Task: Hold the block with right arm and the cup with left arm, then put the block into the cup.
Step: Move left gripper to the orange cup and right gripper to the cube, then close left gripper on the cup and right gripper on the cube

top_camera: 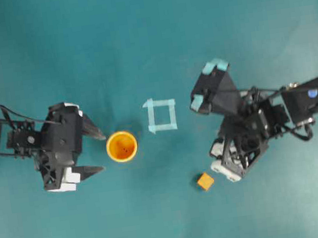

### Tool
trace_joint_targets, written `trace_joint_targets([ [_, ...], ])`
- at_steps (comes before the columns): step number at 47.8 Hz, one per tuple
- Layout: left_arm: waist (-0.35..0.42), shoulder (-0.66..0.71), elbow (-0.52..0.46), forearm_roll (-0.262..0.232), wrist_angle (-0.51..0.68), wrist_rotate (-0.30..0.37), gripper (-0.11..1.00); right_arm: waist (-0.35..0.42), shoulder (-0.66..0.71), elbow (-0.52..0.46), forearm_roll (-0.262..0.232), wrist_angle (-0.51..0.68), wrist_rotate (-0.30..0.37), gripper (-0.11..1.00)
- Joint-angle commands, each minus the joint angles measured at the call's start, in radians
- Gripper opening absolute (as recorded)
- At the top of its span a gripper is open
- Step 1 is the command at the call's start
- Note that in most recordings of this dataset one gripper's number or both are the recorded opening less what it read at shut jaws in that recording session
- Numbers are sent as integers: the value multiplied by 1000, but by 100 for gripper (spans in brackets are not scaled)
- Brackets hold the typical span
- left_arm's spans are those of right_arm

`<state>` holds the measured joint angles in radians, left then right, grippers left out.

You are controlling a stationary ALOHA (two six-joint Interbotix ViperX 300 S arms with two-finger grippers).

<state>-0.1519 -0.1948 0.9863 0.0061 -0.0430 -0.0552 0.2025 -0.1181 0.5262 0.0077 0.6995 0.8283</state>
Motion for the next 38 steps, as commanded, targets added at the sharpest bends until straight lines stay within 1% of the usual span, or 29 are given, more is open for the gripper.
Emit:
trace_joint_targets([
  [1, -3, 15, -14, 2, -15, -20, 80, 15, -3, -26, 6, -2, 5, 59],
  [8, -3, 61, 0, 2, -40, -71, 82, 31, 6, -29, 6, -3, 8, 59],
  [17, -3, 117, -3, 2, -112, -104, 86, 46, 15, -34, 6, -3, 9, 59],
  [28, 6, 170, -35, 2, -137, -104, 86, 64, 49, -60, 8, -3, 11, 59],
  [38, 34, 221, -78, 3, -150, -101, 86, 69, 75, -84, 6, -12, 11, 59],
])
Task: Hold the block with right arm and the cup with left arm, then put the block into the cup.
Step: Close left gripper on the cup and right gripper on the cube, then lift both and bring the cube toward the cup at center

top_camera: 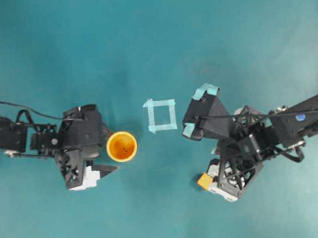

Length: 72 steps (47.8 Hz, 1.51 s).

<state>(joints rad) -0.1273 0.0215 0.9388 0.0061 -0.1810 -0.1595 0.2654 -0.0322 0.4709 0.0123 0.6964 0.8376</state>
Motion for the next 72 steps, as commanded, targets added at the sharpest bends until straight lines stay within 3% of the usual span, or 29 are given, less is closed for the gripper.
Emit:
trace_joint_targets([
  [1, 12, 9, -34, 3, -12, 5, 86, 6, -8, -31, 2, -9, 2, 59],
  [34, 18, 80, -106, 5, -44, 14, 85, 9, 78, -41, 0, -74, 2, 59],
  [46, 20, 80, -110, 14, -74, 20, 67, 9, 107, -41, 0, -104, 3, 58],
  [58, 18, 87, -155, 14, -60, 23, 67, 11, 144, -41, 2, -115, 37, 59],
  [72, 35, 97, -249, 14, 34, 118, 67, 29, 166, -41, 0, -170, 66, 59],
])
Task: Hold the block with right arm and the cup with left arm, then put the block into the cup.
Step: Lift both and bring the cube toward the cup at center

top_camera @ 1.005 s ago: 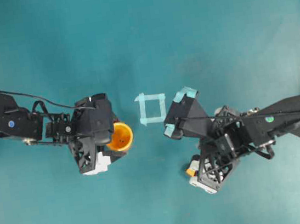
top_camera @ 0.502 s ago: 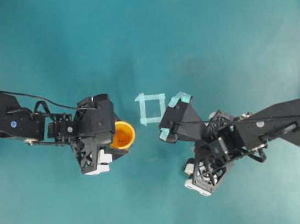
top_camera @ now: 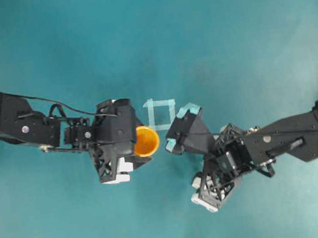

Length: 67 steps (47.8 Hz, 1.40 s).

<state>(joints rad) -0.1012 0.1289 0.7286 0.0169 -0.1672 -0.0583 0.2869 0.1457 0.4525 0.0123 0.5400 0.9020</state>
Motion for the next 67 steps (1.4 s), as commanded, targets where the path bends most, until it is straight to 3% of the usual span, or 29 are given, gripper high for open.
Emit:
trace_joint_targets([
  [1, 9, -11, -43, 3, 25, 23, 67, 9, -11, -23, 2, -15, 2, 59],
  [8, 20, -5, -64, 3, 44, 51, 64, 9, 8, -23, 2, -17, 2, 59],
  [30, 28, -2, -69, 3, 44, 51, 64, 9, 48, -18, 0, -18, 2, 58],
  [49, 43, -5, -66, 3, 44, 52, 64, 9, 20, -18, -8, -14, 0, 43],
  [55, 49, -3, -67, 3, 44, 52, 64, 9, -25, -15, -43, -14, -8, 41],
  [67, 61, -3, -71, 3, 44, 54, 64, 9, -129, -12, -239, -17, -8, 41],
])
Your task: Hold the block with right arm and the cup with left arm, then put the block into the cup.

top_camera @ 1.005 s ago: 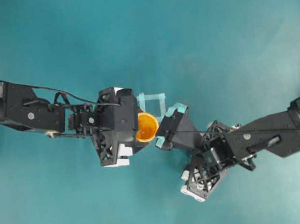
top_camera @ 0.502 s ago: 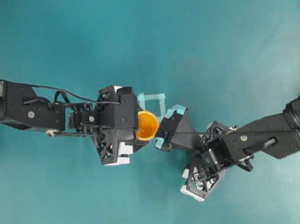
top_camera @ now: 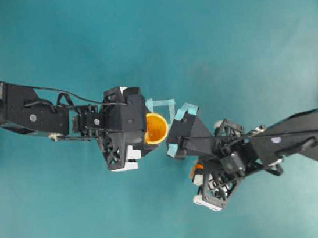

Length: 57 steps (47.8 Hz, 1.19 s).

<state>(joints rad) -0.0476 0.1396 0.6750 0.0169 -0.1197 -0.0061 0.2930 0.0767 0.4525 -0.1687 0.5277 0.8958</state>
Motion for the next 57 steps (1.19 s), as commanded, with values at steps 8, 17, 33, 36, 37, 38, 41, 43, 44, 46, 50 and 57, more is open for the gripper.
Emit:
trace_joint_targets([
  [8, 12, -14, -20, 3, -8, 2, 64, -9, -117, -14, -175, -6, 0, 41],
  [17, 12, -11, -28, 3, -32, 3, 64, -34, -153, -14, -250, -21, 2, 41],
  [33, 34, -2, -55, 5, -89, 3, 64, -118, -187, -14, -314, -161, 2, 41],
  [36, 38, -2, -54, 5, -95, 3, 64, -133, -193, -12, -325, -173, 2, 41],
  [37, 38, -2, -54, 5, -98, 3, 64, -141, -193, -11, -330, -176, 2, 41],
  [38, 40, -2, -54, 5, -103, 3, 64, -146, -195, -11, -333, -176, 2, 41],
  [41, 40, -2, -55, 5, -114, 3, 64, -158, -196, -9, -344, -179, 2, 41],
  [43, 40, -2, -54, 5, -123, 3, 64, -166, -198, -8, -350, -179, 2, 41],
  [44, 41, -2, -54, 5, -130, 3, 64, -169, -198, -9, -351, -179, 2, 41],
  [46, 40, -2, -54, 5, -137, 3, 64, -175, -199, -8, -356, -178, 2, 41],
  [50, 41, -2, -54, 5, -144, 3, 64, -179, -201, -5, -359, -176, 2, 41],
  [57, 40, -3, -55, 5, -147, 3, 63, -189, -210, 6, -359, -176, 2, 41],
])
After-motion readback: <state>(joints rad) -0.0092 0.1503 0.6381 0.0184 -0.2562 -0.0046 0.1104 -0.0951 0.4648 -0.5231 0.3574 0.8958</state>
